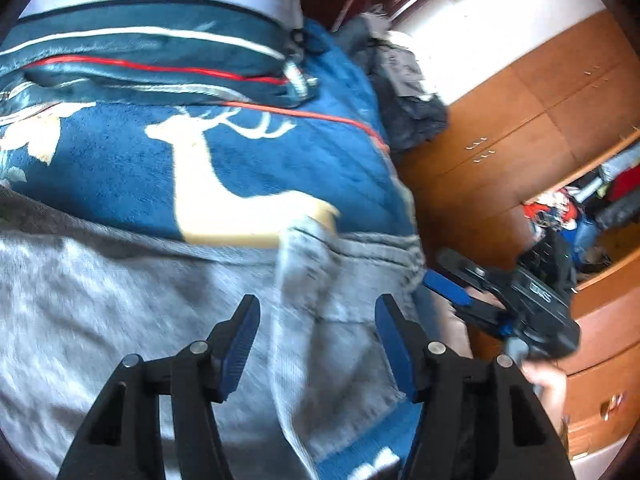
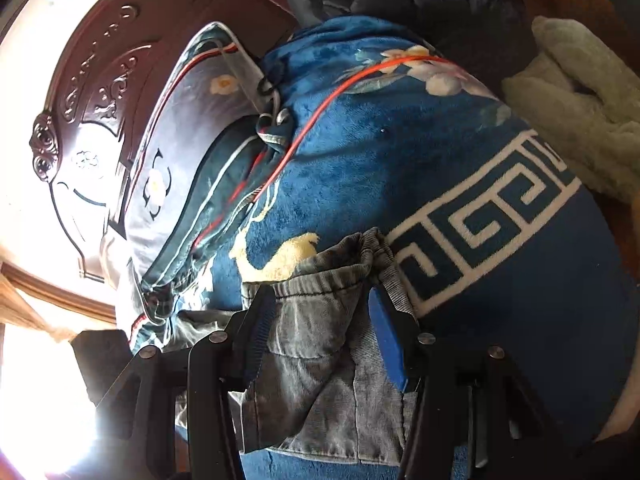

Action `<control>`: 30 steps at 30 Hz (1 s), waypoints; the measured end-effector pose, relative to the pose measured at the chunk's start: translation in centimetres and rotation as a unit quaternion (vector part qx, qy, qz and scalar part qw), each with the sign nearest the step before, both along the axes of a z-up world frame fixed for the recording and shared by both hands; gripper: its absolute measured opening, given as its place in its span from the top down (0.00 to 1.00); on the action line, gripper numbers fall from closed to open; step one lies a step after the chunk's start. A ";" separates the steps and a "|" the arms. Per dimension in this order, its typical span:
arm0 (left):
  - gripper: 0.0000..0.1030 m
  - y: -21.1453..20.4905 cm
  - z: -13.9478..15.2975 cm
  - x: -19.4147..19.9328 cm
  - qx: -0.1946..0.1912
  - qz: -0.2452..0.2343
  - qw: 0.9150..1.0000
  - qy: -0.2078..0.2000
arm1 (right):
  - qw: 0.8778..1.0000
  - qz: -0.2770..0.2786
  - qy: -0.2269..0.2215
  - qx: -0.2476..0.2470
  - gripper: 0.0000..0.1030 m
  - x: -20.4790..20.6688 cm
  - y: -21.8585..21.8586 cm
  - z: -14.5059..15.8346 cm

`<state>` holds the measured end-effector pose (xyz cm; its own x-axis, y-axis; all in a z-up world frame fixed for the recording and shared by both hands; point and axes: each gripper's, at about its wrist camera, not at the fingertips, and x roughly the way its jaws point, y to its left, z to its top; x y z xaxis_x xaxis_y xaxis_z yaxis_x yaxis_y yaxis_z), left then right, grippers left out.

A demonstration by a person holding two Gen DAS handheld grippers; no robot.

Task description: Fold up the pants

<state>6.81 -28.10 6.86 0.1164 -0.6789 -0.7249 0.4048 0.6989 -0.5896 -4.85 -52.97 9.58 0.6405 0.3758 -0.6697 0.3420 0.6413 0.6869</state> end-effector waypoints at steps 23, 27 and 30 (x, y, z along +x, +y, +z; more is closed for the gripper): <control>0.84 -9.4 -1.2 -10.1 -0.037 -0.234 0.971 0.038 | 0.999 -0.028 0.012 -0.025 0.67 -0.2 -3.1 -0.3; 0.84 -9.8 -1.6 -10.5 -0.032 -0.228 0.972 0.043 | 0.999 -0.003 0.022 -0.032 0.63 -0.5 -2.8 0.2; 0.84 -9.6 -1.2 -10.3 -0.035 -0.229 0.972 0.042 | 0.999 0.018 0.037 -0.024 0.59 0.4 -1.8 -0.9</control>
<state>-3.50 -37.72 5.70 -0.2665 -0.6940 -0.6688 0.6122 0.4141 -0.6736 -4.47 -54.82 8.71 0.5745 0.3643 -0.7329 0.3673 0.6855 0.6286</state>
